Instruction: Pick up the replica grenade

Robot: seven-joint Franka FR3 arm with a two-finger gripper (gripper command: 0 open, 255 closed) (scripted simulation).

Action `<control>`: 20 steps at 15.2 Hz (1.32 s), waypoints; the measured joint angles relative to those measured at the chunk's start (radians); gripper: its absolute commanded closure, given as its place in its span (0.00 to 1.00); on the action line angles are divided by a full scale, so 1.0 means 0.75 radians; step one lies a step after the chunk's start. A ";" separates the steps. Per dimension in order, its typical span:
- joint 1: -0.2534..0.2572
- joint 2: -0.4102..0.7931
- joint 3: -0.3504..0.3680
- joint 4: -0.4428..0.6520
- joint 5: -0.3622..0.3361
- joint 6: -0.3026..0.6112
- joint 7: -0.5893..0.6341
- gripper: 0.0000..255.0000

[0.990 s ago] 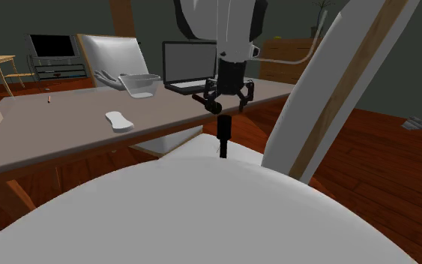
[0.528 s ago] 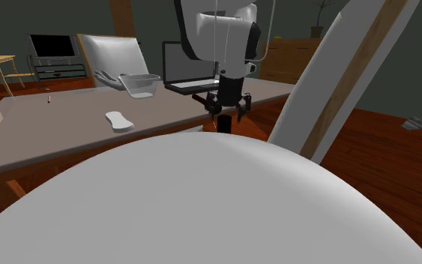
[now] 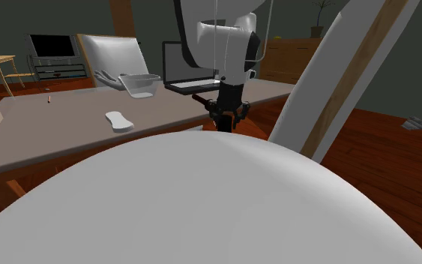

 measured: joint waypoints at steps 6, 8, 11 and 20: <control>0.000 0.000 0.000 0.000 0.000 0.001 0.000 1.00; 0.001 -0.001 0.001 0.007 -0.001 -0.008 0.003 1.00; 0.000 -0.014 0.000 0.037 -0.006 -0.052 0.008 1.00; -0.001 -0.041 0.002 0.169 -0.019 -0.211 0.028 1.00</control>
